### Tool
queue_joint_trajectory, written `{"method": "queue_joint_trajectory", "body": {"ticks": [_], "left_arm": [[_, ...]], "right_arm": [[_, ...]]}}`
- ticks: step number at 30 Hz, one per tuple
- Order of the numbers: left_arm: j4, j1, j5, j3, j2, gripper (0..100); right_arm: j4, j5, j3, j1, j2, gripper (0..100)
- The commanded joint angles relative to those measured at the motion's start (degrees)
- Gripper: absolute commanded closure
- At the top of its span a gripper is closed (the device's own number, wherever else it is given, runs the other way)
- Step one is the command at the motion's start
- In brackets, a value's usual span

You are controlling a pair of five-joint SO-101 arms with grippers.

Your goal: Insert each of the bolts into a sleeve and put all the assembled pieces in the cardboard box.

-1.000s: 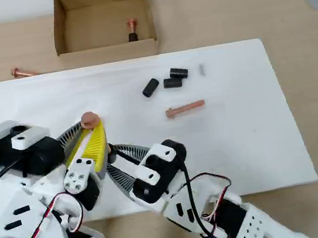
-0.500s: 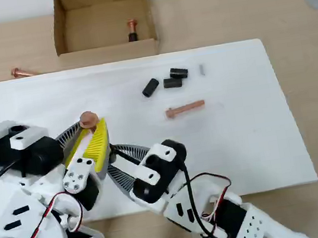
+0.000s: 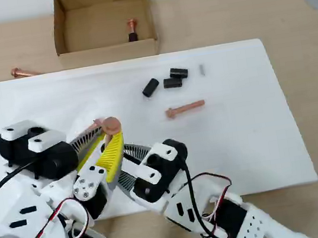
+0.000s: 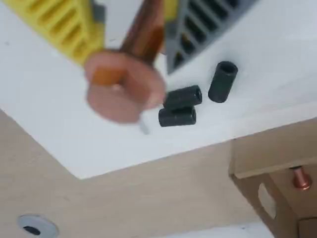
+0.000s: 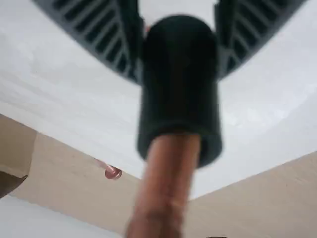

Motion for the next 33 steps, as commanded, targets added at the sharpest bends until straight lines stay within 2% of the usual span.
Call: {"method": "queue_joint_trajectory", "body": {"ticks": [1, 8, 16, 33], "left_arm": [[-0.2, -4.3, -0.8, -3.8, 0.0, 91], [0.2, -8.7, -4.0, -6.9, 0.0, 91], [4.8, -6.2, -3.6, -9.5, 0.0, 91], [8.7, -6.6, -3.9, -13.8, 0.1, 91]], "right_arm": [[-1.4, -0.3, -0.1, 0.5, -6.5, 98.9], [-1.4, -0.2, -0.1, 0.5, -6.5, 98.9], [-1.4, -0.2, -0.1, 0.6, -6.5, 98.9], [-1.4, -0.3, -0.1, 0.6, -6.5, 98.9]]}}
